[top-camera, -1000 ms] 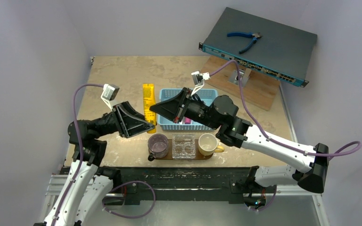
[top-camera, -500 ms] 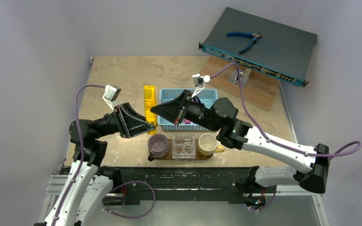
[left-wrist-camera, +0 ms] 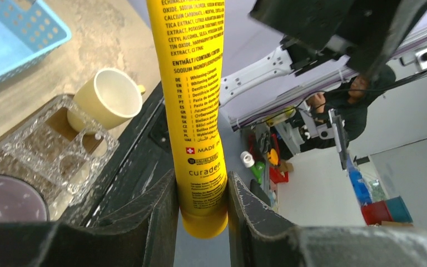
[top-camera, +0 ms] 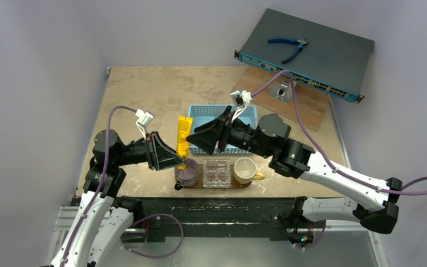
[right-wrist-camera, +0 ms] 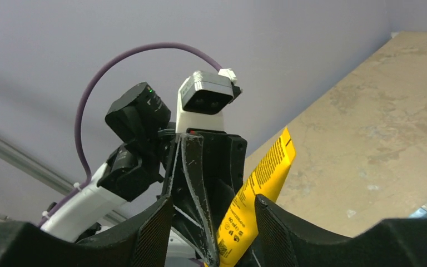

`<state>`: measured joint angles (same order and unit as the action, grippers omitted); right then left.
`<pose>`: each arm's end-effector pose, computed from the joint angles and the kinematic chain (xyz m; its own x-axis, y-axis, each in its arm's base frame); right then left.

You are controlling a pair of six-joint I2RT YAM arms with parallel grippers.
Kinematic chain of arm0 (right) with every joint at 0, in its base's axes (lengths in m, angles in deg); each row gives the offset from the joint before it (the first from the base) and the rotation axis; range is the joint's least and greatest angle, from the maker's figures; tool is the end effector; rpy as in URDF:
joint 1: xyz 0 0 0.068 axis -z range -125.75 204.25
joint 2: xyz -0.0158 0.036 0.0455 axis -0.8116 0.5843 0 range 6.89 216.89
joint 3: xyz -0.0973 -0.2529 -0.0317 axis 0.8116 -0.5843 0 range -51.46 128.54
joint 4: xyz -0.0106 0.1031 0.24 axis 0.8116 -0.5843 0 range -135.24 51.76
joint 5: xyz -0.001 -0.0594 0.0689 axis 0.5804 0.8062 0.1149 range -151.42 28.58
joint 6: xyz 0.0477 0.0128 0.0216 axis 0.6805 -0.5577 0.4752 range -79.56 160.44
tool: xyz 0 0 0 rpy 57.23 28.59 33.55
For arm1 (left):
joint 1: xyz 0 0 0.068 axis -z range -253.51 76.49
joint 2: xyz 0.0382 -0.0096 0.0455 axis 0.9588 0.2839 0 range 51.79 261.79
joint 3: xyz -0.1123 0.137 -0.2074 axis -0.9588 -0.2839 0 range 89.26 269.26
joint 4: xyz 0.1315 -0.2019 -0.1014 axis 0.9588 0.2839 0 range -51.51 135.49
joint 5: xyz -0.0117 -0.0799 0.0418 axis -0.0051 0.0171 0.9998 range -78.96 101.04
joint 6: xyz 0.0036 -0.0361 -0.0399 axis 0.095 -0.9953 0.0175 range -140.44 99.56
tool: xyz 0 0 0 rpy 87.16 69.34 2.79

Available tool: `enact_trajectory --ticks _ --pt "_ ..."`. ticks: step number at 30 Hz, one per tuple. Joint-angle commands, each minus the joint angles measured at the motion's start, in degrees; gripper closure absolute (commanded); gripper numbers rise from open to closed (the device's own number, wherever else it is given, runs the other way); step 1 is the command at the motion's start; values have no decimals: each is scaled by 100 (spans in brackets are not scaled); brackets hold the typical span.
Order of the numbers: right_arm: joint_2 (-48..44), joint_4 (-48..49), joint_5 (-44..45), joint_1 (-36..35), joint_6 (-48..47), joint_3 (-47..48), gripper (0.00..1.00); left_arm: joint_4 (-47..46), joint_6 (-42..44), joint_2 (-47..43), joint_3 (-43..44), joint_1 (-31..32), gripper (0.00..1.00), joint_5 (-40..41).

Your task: Prepare toiletry sets of a toothbrush and toothpaste on the tray

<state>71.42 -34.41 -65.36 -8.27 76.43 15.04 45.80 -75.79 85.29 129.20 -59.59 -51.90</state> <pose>0.1169 0.2302 0.4313 -0.5007 0.3075 -0.8092 -0.7692 0.2706 0.5788 0.1155 -0.0613 0.3449 -0.8094 -0.1850 -0.5574 0.5415 0.1322 -0.8302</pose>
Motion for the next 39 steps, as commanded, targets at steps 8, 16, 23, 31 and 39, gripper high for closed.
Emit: enact_trajectory --ticks 8,16,23,31,39 --pt "-237 -1820 262 3 -600 752 42 1988 1952 -73 504 54 100 -339" --pt "-98 -2713 49 3 -997 1062 30 2798 2635 -159 721 810 100 84" --pt "-134 -3032 -703 25 -860 1005 29 3737 3186 -190 1067 1311 100 575" --pt "-68 -2870 -1656 44 -452 806 32 4334 3478 -277 1244 1650 100 825" --pt "188 -2885 -2141 47 -257 860 38 4866 3820 -143 1485 2509 100 1798"
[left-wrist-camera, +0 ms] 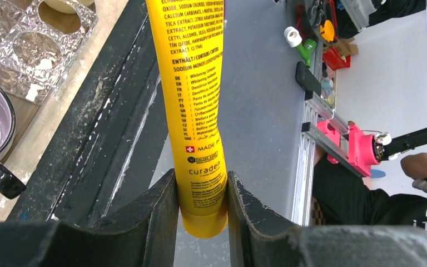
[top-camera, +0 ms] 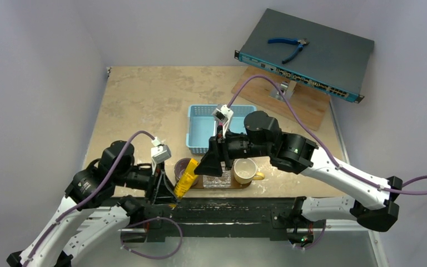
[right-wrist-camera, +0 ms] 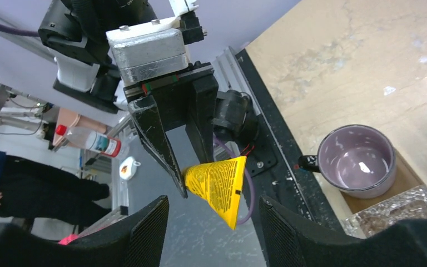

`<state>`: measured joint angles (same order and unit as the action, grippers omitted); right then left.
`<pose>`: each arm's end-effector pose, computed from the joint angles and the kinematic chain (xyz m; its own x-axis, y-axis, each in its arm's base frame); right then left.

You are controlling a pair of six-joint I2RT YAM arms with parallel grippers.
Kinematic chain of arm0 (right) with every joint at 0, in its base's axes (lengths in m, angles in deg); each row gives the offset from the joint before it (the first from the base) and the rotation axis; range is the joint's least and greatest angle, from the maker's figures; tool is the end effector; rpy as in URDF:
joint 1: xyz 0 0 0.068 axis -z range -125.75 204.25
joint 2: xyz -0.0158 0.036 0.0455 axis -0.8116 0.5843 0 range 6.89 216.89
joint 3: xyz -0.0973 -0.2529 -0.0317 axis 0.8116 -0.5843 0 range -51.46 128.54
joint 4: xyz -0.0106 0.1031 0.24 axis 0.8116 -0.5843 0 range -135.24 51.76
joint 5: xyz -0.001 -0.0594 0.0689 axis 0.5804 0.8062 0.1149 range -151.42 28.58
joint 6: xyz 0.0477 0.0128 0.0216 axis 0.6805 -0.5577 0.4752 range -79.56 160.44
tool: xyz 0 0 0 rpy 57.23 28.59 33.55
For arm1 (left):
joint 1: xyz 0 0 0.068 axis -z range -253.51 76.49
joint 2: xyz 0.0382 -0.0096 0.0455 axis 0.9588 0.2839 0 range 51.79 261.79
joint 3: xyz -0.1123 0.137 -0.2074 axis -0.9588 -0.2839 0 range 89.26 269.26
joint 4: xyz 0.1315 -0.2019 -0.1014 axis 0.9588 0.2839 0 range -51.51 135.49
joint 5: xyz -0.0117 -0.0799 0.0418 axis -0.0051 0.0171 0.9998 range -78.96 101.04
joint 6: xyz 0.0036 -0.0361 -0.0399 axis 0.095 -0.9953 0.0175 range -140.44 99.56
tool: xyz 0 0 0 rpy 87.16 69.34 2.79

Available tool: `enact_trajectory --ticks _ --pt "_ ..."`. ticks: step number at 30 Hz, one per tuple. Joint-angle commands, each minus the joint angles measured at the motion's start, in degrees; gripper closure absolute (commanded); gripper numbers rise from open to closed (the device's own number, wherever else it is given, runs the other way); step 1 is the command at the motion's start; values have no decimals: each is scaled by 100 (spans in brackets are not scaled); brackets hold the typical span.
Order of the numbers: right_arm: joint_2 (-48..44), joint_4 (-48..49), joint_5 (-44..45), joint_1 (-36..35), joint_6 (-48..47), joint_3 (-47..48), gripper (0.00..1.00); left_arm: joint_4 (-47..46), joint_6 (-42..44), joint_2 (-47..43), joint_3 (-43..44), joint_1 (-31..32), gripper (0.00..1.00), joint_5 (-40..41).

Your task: Prepare toiletry sets of a toothbrush and toothpaste on the tray

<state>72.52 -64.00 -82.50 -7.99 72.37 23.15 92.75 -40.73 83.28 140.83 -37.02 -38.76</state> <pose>0.1034 0.2239 0.4206 -0.6355 -0.1481 -0.7578 -0.7659 0.2451 0.5944 0.0519 -0.0722 0.3373 -0.7329 0.2637 -0.6272 0.6799 0.2501 -0.6894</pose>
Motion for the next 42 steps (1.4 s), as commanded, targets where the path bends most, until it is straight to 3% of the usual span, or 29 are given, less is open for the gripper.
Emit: enact_trajectory --ticks 1,7,23,25,28,30,38,42 --pt "125 68 -453 19 154 39 39 183 319 74 315 297 100 488" --pt "361 218 -692 19 243 -112 44 207 356 101 310 535 100 667" --pt "666 585 -1166 13 435 -341 77 247 386 144 303 813 100 898" --pt "666 614 -1179 19 446 -350 82 236 395 147 311 831 100 910" --pt "662 677 -1255 19 461 -391 100 242 402 155 310 858 100 919" --pt "643 736 -1296 10 475 -437 100 226 399 156 301 855 100 921" --pt "353 866 -1178 9 474 -587 100 121 381 95 297 855 61 919" --pt "182 850 -1092 6 417 -622 100 18 319 114 310 859 54 1075"
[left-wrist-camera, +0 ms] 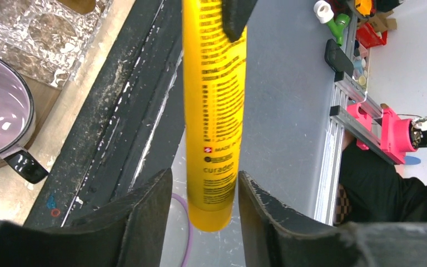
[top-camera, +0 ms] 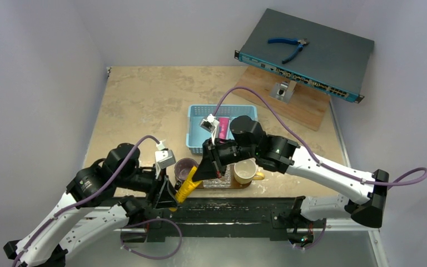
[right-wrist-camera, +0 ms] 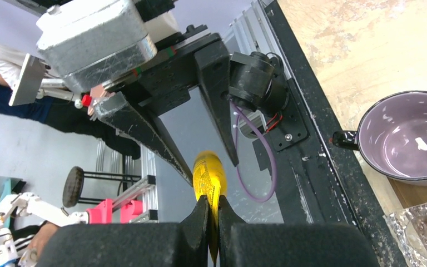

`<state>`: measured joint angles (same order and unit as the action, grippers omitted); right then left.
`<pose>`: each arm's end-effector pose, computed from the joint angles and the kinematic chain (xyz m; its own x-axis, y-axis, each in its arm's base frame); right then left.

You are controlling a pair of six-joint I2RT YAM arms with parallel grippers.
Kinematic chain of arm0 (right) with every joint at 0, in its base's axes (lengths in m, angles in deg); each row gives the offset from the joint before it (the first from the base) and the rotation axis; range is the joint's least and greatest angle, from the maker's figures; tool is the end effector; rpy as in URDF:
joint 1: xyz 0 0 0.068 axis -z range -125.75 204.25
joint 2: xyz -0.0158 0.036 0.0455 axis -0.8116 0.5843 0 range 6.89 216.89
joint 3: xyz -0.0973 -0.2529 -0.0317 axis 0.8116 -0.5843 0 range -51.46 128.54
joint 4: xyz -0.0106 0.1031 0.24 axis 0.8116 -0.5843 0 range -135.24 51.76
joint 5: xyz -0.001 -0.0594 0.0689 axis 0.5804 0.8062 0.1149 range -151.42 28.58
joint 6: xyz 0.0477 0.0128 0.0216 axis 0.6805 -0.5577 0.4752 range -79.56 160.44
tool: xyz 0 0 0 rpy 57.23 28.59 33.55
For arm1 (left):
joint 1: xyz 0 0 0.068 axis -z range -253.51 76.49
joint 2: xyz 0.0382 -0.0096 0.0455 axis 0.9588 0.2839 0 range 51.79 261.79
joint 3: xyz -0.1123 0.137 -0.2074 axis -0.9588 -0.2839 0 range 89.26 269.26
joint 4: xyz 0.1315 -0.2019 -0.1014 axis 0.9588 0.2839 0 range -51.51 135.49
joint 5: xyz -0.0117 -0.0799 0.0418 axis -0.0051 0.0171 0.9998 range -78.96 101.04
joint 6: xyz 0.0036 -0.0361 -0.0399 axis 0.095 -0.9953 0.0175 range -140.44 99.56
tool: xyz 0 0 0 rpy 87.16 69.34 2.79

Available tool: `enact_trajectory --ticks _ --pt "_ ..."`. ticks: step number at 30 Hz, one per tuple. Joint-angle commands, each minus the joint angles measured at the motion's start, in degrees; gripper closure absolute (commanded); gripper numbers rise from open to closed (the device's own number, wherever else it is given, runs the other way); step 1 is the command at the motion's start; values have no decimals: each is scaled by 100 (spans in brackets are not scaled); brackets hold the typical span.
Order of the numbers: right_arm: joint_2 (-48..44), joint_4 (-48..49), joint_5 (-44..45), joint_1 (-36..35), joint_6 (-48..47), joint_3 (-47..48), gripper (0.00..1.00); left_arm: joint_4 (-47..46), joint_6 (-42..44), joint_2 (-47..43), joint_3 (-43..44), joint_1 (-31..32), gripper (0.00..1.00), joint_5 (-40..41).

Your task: Prepare toiletry sets of a toothbrush and toothpaste on the tray

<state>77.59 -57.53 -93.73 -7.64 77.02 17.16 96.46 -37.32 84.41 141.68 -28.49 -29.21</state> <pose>0.1135 0.2530 0.3758 -0.7217 -0.2824 -0.6319 -0.6848 0.1585 0.7113 0.0455 -0.0781 0.3326 -0.6790 0.3659 -0.6364 0.7334 0.2993 -0.6104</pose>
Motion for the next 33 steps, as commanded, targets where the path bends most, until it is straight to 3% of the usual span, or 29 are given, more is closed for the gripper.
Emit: enact_trajectory --ticks 1,9,15,16,19,21,33 --pt "-354 173 52 -26 -72 -38 100 -403 -60 26 213 2 51 146" --pt "-570 298 -9 -42 -59 -256 100 -1049 -323 171 140 3 43 -19" --pt "-775 -332 533 -69 -361 -75 100 -1451 -475 195 218 6 40 -11" --pt "-778 -483 659 -76 -417 -31 100 -1479 -500 200 248 6 36 56" --pt "-743 -1019 1177 -119 -590 155 100 -1481 -568 251 387 5 8 287" --pt "-734 -1317 1568 -181 -656 287 100 -1454 -600 285 506 6 4 497" --pt "-276 -2946 4215 -803 -898 1443 100 -898 -601 276 841 -7 0 2153"
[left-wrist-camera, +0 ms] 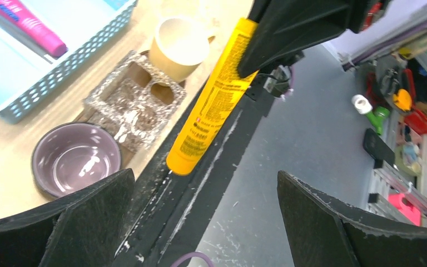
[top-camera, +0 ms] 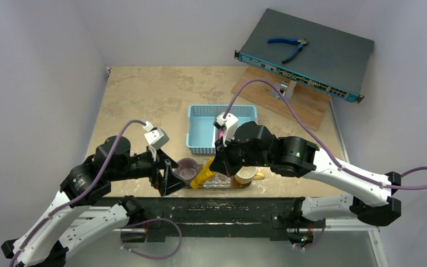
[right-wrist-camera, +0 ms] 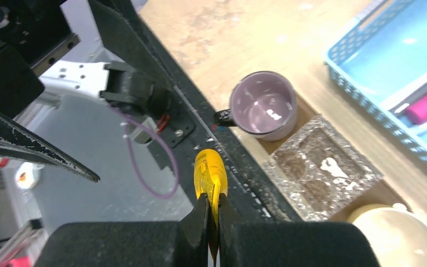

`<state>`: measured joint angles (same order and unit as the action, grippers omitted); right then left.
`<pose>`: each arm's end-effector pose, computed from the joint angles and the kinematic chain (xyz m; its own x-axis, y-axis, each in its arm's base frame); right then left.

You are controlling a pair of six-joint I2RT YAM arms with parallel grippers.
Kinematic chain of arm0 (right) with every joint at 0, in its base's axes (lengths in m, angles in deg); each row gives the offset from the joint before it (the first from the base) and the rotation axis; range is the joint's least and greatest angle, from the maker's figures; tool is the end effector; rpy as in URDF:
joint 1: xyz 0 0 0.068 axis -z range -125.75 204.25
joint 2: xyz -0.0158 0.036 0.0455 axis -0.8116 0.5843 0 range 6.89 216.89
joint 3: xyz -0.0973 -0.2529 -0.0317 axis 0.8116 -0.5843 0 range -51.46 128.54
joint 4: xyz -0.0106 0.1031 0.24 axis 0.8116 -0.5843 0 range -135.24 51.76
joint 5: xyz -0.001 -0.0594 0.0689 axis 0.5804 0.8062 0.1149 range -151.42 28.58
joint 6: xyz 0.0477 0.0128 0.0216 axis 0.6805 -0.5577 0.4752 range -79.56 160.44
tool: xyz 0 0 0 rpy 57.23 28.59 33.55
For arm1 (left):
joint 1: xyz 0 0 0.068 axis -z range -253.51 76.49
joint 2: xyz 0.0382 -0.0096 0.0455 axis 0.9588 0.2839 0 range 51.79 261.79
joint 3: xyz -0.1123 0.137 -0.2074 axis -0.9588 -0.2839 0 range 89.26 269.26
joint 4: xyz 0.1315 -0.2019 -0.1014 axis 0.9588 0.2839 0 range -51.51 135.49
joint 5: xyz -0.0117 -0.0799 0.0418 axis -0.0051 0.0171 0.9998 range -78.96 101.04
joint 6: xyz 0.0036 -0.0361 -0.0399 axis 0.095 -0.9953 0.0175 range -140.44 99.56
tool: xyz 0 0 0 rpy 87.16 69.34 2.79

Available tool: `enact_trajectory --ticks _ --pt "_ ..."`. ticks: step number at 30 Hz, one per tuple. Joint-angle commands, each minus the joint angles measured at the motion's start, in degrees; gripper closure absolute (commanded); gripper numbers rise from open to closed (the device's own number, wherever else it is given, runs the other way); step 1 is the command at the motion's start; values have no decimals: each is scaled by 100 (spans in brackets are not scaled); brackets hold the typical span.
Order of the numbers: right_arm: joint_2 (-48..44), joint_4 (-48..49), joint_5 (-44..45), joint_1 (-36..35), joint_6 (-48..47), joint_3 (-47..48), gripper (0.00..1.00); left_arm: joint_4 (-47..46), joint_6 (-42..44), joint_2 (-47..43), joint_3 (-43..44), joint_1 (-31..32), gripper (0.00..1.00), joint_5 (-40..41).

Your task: Prepare toiletry sets of a toothbrush and toothpaste on the tray

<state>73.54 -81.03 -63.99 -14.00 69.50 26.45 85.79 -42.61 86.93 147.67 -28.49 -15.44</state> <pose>0.0864 0.2210 0.4053 -0.6268 -0.2620 -0.7338 -0.7295 0.5283 0.4345 0.0610 -0.0835 0.3742 -0.6141 0.1366 -0.7773 0.7443 0.4278 -0.5128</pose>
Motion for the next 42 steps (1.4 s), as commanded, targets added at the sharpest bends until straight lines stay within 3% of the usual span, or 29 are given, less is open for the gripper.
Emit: enact_trajectory --ticks 1,6,11,14,23,42 --pt "193 -740 1495 -209 -142 598 100 216 -69 47 245 -15 0 921" --pt "516 -1312 2489 -374 -28 982 100 410 -7 218 286 -223 0 1356" --pt "768 -1556 3293 -410 21 1106 100 333 79 348 75 -1564 2 620" --pt "919 -1561 3474 -414 27 1095 100 101 9 339 -127 -1913 3 403" --pt "1242 -1345 3403 -413 47 1043 100 -54 -57 101 -478 -1953 3 1045" --pt "1817 -1276 3343 -409 93 1118 100 21 96 -165 -618 -1953 3 1137"
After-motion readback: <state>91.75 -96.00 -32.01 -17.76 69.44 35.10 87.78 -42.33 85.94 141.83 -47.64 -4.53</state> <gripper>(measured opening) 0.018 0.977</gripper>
